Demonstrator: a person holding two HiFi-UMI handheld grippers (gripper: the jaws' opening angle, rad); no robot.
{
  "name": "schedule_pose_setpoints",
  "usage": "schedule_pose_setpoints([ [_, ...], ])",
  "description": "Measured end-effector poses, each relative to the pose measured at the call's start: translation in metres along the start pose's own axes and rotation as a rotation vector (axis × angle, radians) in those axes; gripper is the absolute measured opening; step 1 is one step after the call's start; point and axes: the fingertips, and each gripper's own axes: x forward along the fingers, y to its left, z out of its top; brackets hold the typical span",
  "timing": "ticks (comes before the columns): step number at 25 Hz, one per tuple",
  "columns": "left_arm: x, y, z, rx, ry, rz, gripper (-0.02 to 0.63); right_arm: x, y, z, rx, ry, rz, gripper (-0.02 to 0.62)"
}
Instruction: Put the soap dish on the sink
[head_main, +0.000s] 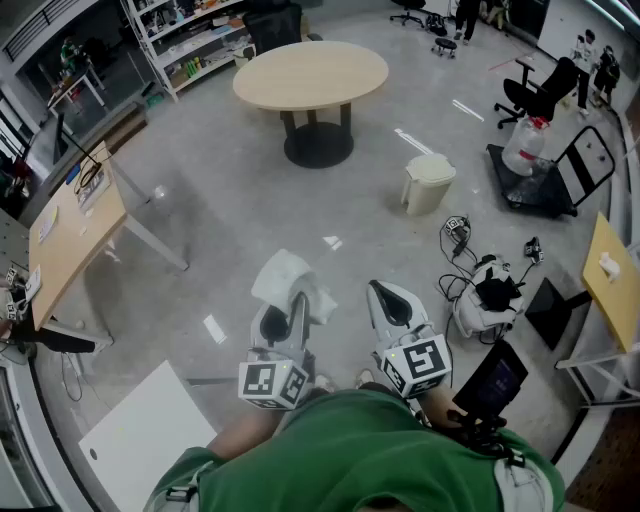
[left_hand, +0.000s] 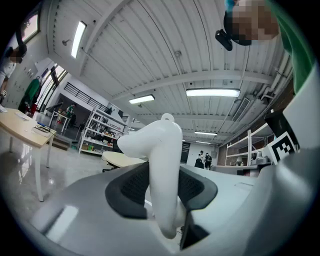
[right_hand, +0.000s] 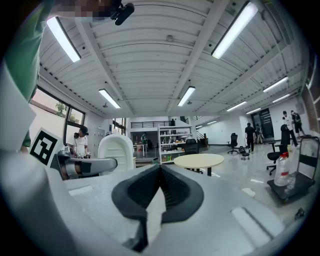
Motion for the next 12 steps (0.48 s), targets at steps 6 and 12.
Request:
schedule_pose_setpoints([
  [6, 0.0012, 0.0025, -0.0016, -0.006, 0.0, 0.009, 0.152, 0.0021, -0.0006, -0.0019, 0.0, -0.001, 0.01, 0.002],
  [12, 0.0008, 0.0035, -0.0009, -0.009, -0.001, 0.009, 0.152, 0.0011, -0.0014, 0.0039, 0.035, -0.05, 0.016, 0.003],
])
